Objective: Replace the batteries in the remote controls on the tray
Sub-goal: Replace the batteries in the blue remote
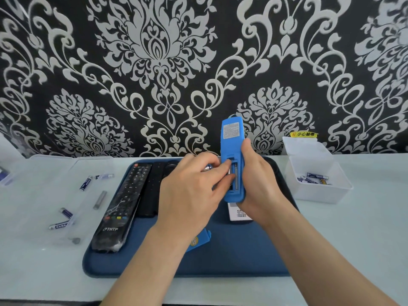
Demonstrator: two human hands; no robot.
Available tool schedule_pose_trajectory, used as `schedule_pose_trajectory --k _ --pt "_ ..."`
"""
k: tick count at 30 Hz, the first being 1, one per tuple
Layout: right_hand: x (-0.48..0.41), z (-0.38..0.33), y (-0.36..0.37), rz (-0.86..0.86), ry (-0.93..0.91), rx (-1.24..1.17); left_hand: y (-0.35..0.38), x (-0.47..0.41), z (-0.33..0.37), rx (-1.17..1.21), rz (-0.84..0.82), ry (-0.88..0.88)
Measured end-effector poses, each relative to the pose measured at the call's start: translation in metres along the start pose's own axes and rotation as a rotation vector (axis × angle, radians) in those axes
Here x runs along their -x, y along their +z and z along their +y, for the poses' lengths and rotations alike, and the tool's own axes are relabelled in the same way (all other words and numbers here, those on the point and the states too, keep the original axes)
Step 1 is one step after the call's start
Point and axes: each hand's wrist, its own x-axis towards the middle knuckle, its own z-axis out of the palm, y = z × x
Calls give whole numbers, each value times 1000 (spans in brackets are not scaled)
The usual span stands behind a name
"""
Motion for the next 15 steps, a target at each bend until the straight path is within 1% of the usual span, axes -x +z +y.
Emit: schedule_pose_trajectory --k 3,6,8,10,11,12,13,14,15 --pt "-1 1 -1 9 -2 5 1 1 4 -68 -37 1" --pt "-2 0 -2 15 -4 6 0 1 7 -85 -74 -16" --pt "-2 0 -3 17 7 -18 0 2 7 -69 -99 -30" --pt "-3 -2 -4 29 26 -54 1 2 6 7 -143 -45" --pt "-3 -4 -4 33 39 -83 1 2 6 101 -173 -81" --pt "-4 -6 -4 33 54 -126 1 0 6 268 -202 -167" --pt "-5 -7 -3 29 68 -180 -2 -2 6 501 -213 -318" --pt "-6 -8 -4 22 81 -235 -6 -6 6 758 -199 -507" --pt "-7 -8 -4 16 96 -277 -10 -9 4 972 -159 -692"
